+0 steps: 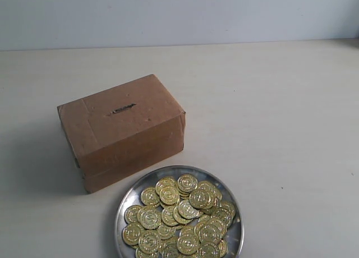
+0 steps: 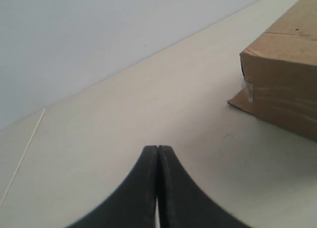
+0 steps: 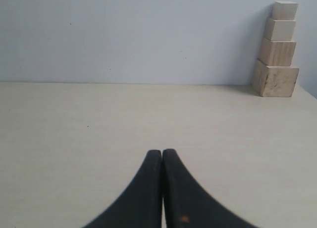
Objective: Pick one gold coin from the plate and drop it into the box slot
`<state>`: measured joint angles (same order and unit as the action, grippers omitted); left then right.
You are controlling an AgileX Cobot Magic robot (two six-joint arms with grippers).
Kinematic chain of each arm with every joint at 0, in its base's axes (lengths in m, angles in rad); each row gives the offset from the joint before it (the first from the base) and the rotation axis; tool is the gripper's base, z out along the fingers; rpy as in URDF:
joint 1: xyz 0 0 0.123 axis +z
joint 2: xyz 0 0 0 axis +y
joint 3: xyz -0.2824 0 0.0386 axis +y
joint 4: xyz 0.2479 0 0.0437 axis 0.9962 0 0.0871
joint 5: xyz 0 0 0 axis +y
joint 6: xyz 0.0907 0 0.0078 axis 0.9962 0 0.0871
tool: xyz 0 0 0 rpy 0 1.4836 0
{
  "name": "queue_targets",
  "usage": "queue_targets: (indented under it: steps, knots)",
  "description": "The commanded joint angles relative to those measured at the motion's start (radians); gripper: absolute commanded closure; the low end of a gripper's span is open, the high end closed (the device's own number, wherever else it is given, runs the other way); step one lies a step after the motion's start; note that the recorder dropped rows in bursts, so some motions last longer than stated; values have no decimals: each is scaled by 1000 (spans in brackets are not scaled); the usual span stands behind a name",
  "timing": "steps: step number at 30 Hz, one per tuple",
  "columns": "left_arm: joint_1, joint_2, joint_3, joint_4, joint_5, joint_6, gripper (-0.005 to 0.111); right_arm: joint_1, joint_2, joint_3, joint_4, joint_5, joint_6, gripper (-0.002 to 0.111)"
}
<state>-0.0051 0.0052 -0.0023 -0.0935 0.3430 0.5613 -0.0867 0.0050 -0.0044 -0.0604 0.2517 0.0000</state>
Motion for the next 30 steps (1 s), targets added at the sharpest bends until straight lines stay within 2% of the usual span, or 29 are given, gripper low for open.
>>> queue_targets:
  steps: [1,4,11,30]
  knots:
    - [-6,-5,2,-13,0,-183,107,-5,-5,4,3,5,0,108]
    - [-6,-5,2,-13,0,-312,107,-5,-5,4,3,5,0,108]
    - [-6,-5,2,-13,10,-440,107,-5,-5,4,3,5,0,108]
    - [-6,-5,2,-15,10,-435,107,-5,-5,4,7,5,0,108]
